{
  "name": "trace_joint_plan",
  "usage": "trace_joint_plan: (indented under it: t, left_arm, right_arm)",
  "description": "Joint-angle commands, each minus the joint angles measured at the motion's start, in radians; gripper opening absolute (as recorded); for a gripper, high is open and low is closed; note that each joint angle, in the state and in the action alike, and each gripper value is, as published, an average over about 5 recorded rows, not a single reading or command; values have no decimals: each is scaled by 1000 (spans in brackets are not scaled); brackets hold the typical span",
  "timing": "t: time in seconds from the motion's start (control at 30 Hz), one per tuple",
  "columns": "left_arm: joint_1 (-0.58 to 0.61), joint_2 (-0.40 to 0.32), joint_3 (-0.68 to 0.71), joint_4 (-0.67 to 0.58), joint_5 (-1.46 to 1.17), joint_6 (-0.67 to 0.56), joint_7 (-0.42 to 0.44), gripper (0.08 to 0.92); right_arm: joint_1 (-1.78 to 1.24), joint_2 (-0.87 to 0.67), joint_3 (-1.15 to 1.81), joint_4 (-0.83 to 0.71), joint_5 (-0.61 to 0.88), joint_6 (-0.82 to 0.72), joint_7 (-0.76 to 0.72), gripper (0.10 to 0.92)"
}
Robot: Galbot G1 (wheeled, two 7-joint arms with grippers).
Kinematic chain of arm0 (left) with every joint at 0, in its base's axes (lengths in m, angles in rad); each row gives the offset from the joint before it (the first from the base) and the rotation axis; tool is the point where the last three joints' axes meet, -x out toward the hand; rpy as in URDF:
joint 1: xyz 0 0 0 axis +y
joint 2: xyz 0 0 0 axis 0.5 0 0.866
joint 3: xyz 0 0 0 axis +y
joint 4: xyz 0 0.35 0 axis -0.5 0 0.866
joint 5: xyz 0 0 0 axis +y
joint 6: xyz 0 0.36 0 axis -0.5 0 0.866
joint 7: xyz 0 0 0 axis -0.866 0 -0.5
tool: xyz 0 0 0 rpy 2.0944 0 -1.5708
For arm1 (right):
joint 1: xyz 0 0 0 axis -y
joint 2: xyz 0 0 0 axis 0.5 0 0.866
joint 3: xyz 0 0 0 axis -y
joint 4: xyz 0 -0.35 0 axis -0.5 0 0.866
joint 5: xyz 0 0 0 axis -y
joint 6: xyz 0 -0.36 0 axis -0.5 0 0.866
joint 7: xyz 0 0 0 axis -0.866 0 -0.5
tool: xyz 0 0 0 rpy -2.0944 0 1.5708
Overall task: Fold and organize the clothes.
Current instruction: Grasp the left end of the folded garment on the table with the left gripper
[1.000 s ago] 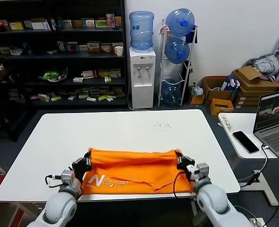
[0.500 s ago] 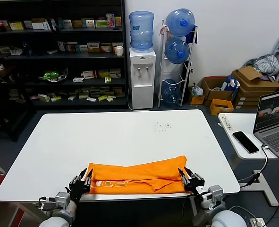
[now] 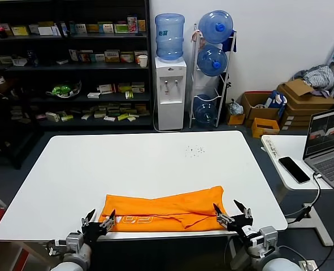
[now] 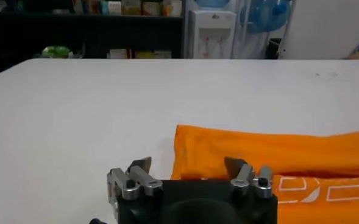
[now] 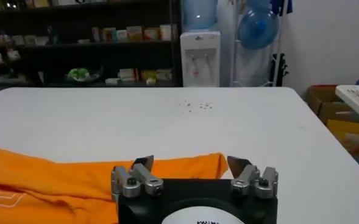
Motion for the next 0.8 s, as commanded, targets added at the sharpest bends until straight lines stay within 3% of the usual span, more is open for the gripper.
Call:
trace_joint_plan:
  t: [0.03, 0.17, 0.6, 0.8]
  left_arm:
    - [-19, -24, 15, 51, -3, 9, -19, 811]
    - [-12, -28, 20, 35, 17, 1, -33, 744]
    - [3, -58, 2, 20, 99, -64, -75, 364]
    - [20, -33, -62, -28, 174, -60, -83, 192]
  right_arm:
    - [-23, 2, 23, 15, -3, 4, 4, 819]
    - [-22, 4, 21, 12, -4, 5, 8, 822]
    - [-10, 22, 9, -7, -8, 20, 23, 823]
    - [10, 30, -5, -19, -8, 25, 34, 823]
